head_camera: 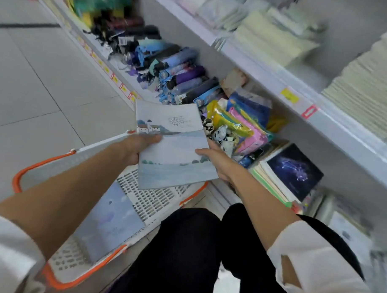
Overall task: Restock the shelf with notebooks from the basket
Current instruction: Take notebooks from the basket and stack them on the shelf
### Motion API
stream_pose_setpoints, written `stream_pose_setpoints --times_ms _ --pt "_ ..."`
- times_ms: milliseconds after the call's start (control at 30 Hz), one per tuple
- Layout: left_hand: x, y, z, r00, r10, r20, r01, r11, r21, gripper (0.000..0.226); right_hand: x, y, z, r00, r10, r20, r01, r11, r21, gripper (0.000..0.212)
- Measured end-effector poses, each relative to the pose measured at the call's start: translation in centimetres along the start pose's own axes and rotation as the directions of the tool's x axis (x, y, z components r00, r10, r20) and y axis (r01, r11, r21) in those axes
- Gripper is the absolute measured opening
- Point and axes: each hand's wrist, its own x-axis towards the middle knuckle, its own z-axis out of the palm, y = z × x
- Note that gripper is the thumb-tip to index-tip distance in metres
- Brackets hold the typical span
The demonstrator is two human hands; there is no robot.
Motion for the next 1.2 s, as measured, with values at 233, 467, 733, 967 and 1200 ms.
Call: stream_pose_setpoints --times_ms 233,467,733,967,1200 --pt "-4.6 5.6 8.5 0.985 0.123 0.125 -0.132 0.989 0.068 0.028 -9.0 -6.3 -7.0 0.963 -0.2 -0.183 0.187 0.978 -0.086 0.035" --pt "-8.9 10.3 19.9 0.915 0.221 0.338 -0.259 0.963 0.072 0.006 -20.1 -10.7 -15.2 0.863 -0.334 -0.378 0.319 0.942 -0.102 0.034" --pt "-12.9 15.0 33.0 0.823 0.214 0.527 -0.366 0.908 0.202 0.022 -29.0 -11.9 -23.3 0.701 -0.38 -0.603 0.44 0.896 -0.053 0.038" --pt "-14.6 19.0 42.2 0.756 0.234 0.611 -0.476 0.837 0.268 0.012 -31.1 -14.3 -29.7 0.535 -0.286 -0.795 0.539 0.84 0.06 0.012" --pt "-11.4 21.5 45.4 0.711 0.517 0.477 -0.68 0.678 0.279 0.04 -27.8 -19.9 -33.8 0.455 -0.108 -0.884 0.548 0.817 0.183 0.026"
